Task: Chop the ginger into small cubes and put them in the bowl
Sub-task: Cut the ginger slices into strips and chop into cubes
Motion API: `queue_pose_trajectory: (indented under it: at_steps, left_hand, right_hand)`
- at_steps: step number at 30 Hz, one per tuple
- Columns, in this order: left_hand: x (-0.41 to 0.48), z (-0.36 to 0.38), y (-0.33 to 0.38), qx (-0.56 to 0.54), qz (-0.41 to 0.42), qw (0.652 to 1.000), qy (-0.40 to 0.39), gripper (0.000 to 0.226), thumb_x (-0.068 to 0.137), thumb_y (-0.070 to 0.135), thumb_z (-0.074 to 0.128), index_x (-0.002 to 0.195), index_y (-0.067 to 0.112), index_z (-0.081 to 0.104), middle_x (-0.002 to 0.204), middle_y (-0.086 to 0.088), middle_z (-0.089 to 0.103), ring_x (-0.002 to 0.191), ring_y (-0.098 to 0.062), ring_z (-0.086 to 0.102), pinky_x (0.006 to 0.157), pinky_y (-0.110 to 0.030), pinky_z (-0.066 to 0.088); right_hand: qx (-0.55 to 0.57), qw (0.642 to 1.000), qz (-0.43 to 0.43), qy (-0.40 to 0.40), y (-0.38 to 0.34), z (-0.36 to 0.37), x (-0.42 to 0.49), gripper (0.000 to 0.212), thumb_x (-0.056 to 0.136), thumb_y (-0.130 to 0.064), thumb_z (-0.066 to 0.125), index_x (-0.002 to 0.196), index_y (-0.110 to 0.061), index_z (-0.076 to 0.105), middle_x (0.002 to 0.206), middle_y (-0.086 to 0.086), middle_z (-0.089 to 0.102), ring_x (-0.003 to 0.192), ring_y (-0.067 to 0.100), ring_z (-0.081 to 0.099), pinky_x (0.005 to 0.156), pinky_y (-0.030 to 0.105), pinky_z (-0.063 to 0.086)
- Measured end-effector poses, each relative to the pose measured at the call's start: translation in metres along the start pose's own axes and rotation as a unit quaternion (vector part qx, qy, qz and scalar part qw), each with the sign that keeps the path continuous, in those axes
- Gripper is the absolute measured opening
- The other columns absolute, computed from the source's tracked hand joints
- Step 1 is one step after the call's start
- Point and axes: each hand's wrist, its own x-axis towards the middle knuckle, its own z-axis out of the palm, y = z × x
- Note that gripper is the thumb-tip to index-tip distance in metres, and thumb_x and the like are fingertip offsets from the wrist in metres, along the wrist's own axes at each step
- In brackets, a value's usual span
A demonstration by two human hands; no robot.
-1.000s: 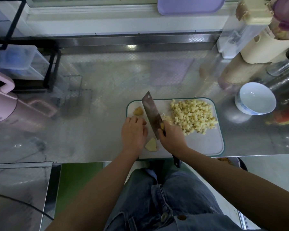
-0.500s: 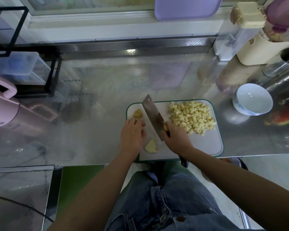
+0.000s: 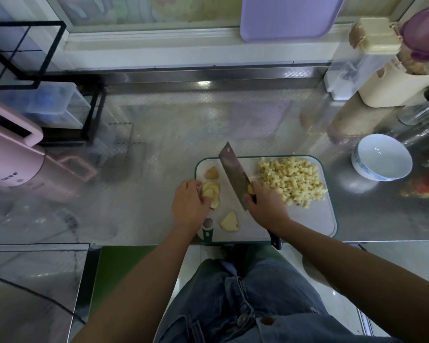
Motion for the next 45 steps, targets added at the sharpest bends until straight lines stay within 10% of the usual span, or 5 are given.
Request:
queue_pose_trajectory:
  at_steps: [11, 20, 33, 45]
  left_hand:
    - [0.008, 0.000, 0.005, 0.018, -0.061, 0.998, -0.014, 0.024, 0.081, 0.028, 0.073, 0.098, 0.019, 0.060, 0.097, -0.001, 0.063, 0.091, -0.020, 0.060, 0.076, -0.032, 0.046]
    - [0.019, -0.014, -0.008, -0.222, -0.096, 0.967, -0.078, 0.008, 0.081, 0.014, 0.075, 0.087, 0.016, 0.070, 0.092, -0.006, 0.071, 0.089, -0.022, 0.066, 0.086, -0.036, 0.054]
    - [-0.002, -0.007, 0.020, 0.097, -0.051, 0.991, -0.070, 0.026, 0.084, 0.034, 0.065, 0.102, 0.016, 0.057, 0.099, -0.002, 0.063, 0.091, -0.020, 0.060, 0.070, -0.030, 0.045]
    - [0.000, -0.003, 0.013, -0.059, -0.081, 0.991, -0.093, 0.020, 0.083, 0.024, 0.071, 0.099, 0.013, 0.068, 0.098, -0.002, 0.067, 0.089, -0.017, 0.061, 0.072, -0.023, 0.044]
  right_hand:
    - [-0.036, 0.997, 0.072, 0.017, 0.005, -0.003, 0.014, 0.023, 0.098, -0.022, 0.041, 0.114, -0.007, 0.045, 0.076, 0.009, 0.054, 0.066, 0.027, 0.053, 0.057, 0.033, 0.041]
    - [-0.019, 0.998, 0.061, 0.021, 0.010, -0.004, 0.014, 0.017, 0.097, -0.021, 0.042, 0.106, -0.007, 0.046, 0.067, 0.006, 0.049, 0.062, 0.027, 0.053, 0.055, 0.031, 0.038]
    - [-0.032, 0.997, 0.064, 0.014, 0.008, -0.006, 0.013, 0.020, 0.098, -0.023, 0.042, 0.109, -0.007, 0.046, 0.075, 0.010, 0.054, 0.069, 0.029, 0.056, 0.060, 0.037, 0.047]
    - [-0.052, 0.996, 0.066, 0.012, 0.005, -0.006, 0.012, 0.022, 0.098, -0.023, 0.041, 0.113, -0.007, 0.044, 0.078, 0.011, 0.055, 0.073, 0.031, 0.058, 0.064, 0.040, 0.048]
